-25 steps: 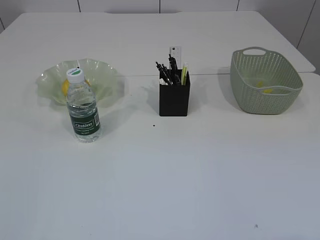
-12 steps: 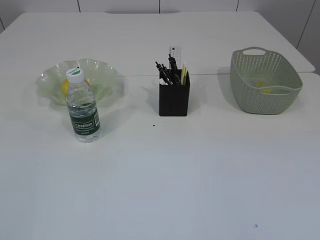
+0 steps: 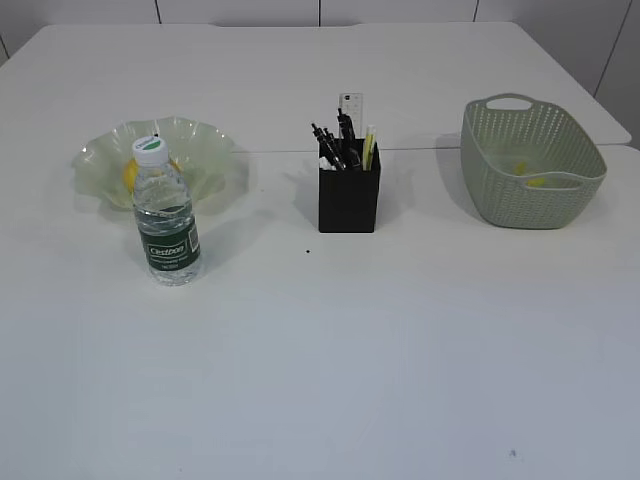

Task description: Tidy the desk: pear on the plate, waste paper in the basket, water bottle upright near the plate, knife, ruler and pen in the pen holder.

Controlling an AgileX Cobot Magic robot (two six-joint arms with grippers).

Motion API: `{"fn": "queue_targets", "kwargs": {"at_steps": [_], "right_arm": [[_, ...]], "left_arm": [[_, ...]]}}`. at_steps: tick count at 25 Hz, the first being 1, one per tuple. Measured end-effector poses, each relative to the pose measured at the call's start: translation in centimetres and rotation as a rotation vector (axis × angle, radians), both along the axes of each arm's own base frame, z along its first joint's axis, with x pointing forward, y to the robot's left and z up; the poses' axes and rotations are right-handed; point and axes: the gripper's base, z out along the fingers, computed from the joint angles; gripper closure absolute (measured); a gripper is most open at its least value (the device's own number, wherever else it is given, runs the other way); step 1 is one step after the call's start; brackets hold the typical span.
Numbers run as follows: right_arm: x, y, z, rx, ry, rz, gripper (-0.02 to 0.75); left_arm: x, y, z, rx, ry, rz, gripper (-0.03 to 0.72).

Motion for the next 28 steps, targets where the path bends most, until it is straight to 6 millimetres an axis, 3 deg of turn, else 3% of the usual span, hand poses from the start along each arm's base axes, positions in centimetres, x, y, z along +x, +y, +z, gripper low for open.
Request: {"fn": "queue_targets", "kwargs": {"at_steps": [5,13,23,28], "right_arm": [[0.3,0.0,-0.2,-0.006,-0.009,-0.003,0.468],[1.2,0.2,-0.5,0.013,-0.064,-0.005,0.466],[1.2,0.2,-0.4,0.016,-0.069,-0.007,0.466],[1.1,0.3,-0.4,0.013,-0.069,-0.091,0.466]], "left_arm": [[0.3,0.0,-0.2,0.002,-0.012,-0.003,0.162],[0.3,0.0,-0.1,0.003,-0.016,-0.004,0.055],[0.3,-0.1,-0.1,0.002,-0.016,-0.005,0.137],[0.3,-0.1,-0.1,0.002,-0.016,0.015,0.152]]}}
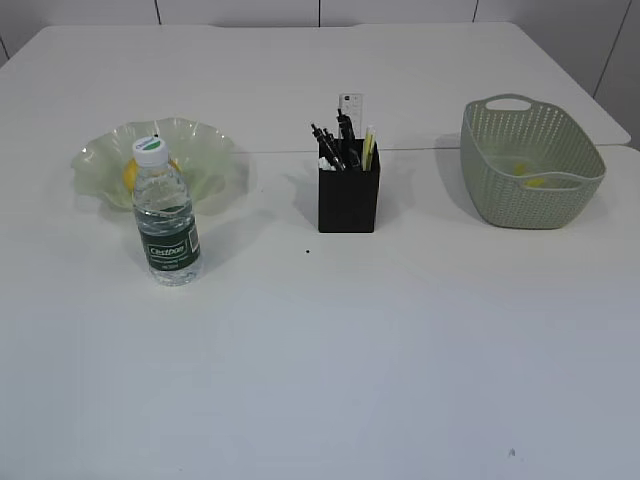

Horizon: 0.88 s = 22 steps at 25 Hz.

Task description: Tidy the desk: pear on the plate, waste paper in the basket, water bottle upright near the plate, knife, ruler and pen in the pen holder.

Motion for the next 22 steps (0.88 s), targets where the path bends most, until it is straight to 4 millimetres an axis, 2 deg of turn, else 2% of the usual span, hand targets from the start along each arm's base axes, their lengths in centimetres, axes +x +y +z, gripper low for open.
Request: {"fn": "queue_targets", "kwargs": {"at_steps": [7,22], "right_arm": [[-0.05,0.06,0.0,0.0,0.0,-0.05,0.467],[-0.05,0.06,0.0,0.0,0.0,-0.05,0.467]], "left_arm": [[-0.09,-0.1,0.0,-0.001,0.0,0.11,0.169],[-0.03,-0.7,0.02,-0.06,-0.005,0.079,0.181]]}}
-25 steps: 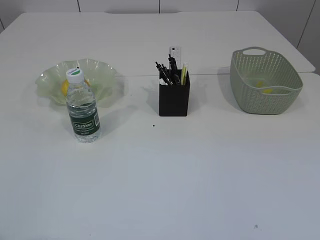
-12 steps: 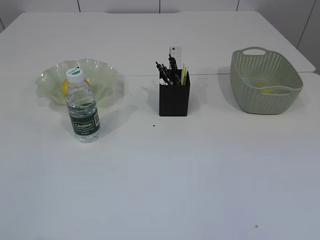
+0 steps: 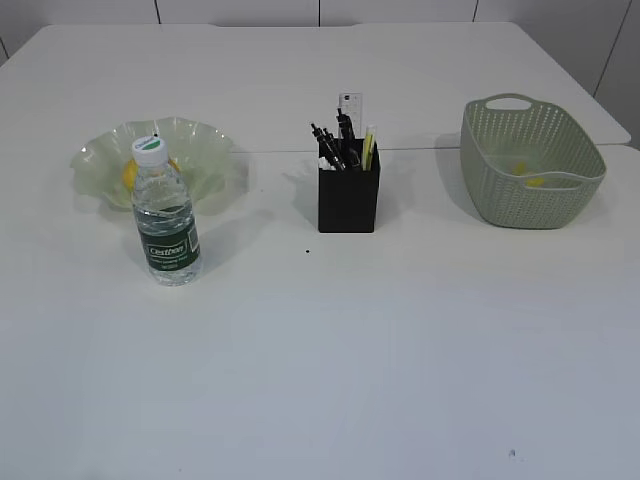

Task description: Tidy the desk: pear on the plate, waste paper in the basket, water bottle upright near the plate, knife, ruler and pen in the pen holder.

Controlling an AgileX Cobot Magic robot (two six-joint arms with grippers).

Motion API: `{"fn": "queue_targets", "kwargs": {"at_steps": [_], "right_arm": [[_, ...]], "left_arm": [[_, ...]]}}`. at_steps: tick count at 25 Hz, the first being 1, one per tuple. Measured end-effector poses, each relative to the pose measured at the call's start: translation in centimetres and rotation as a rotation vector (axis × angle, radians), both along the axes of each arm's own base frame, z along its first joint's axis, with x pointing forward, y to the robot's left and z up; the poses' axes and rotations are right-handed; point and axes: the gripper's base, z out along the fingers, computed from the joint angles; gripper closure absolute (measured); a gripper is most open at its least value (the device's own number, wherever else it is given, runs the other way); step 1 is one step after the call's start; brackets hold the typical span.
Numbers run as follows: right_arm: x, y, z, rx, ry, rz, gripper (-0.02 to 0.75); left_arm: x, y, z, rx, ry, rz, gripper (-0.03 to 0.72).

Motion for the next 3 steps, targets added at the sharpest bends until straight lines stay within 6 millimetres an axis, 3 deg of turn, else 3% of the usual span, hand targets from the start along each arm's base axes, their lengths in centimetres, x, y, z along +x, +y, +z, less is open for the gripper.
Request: {"fn": "queue_targets", "kwargs": {"at_steps": [3], "right_arm": [[0.0,0.0,0.0,0.0,0.0,0.0,0.466]], "left_arm": [[0.0,0.0,0.0,0.0,0.0,0.0,0.181]]}}
